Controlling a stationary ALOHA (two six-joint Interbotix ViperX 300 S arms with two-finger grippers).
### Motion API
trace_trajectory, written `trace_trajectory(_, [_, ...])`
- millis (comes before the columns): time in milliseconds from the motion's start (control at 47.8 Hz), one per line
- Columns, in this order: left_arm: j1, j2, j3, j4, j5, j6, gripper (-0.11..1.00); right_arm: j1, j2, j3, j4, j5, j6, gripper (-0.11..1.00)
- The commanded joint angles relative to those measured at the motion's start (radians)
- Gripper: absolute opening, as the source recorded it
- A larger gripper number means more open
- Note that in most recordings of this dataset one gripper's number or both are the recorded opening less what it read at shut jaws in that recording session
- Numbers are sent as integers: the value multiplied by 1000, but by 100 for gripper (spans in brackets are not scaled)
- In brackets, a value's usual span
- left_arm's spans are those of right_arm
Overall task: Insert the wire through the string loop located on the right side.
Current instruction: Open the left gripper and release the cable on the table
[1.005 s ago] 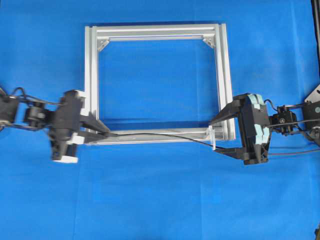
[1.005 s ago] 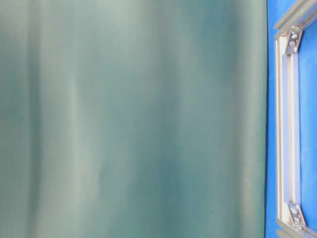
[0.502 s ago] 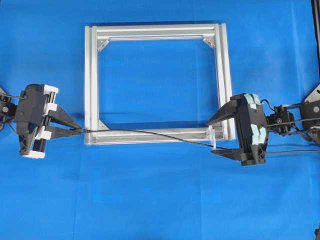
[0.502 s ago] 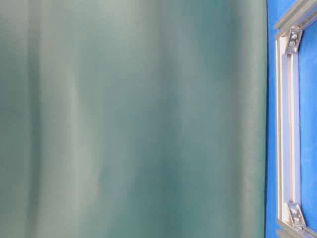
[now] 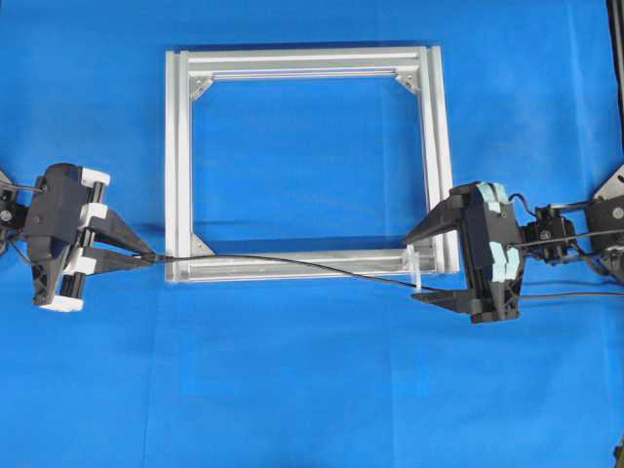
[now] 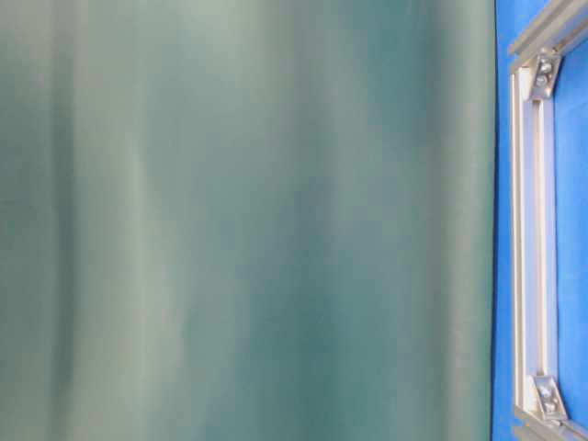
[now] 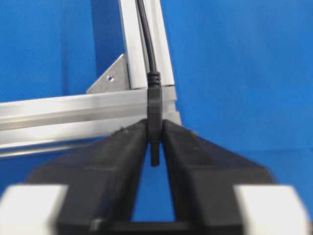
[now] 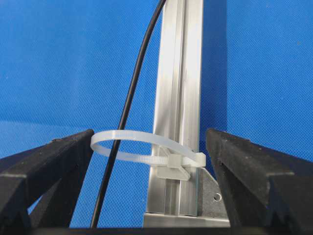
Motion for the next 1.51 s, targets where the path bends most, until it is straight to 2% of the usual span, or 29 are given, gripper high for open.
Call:
trace_trajectory(0, [-5, -6, -6, 3, -5, -3, 22, 2, -17, -15, 0, -2, 3, 90])
trace_trajectory(167, [-5, -6, -6, 2, 3, -8, 74, 2, -17, -17, 0, 0, 3, 90])
trace_trajectory(209, [-5, -6, -8, 3, 9, -8, 83, 2, -17, -15, 0, 0, 3, 90])
trace_trajectory(251, [-5, -6, -9, 3, 14, -6, 88, 2, -17, -15, 0, 0, 2, 90])
trace_trajectory(377, [-5, -6, -11, 3, 20, -8, 82, 2, -17, -17, 0, 0, 0, 90])
trace_trajectory(733, [-5, -23, -41, 2, 21, -6, 82, 2, -35, -17, 0, 2, 0, 90])
trace_trajectory(1235, [2, -195, -110, 3, 129, 8, 82, -14, -275, -20, 0, 164, -2, 90])
trace_trajectory(1486, [8, -227, -109, 3, 144, 6, 82, -14, -313, -20, -2, 190, -2, 90])
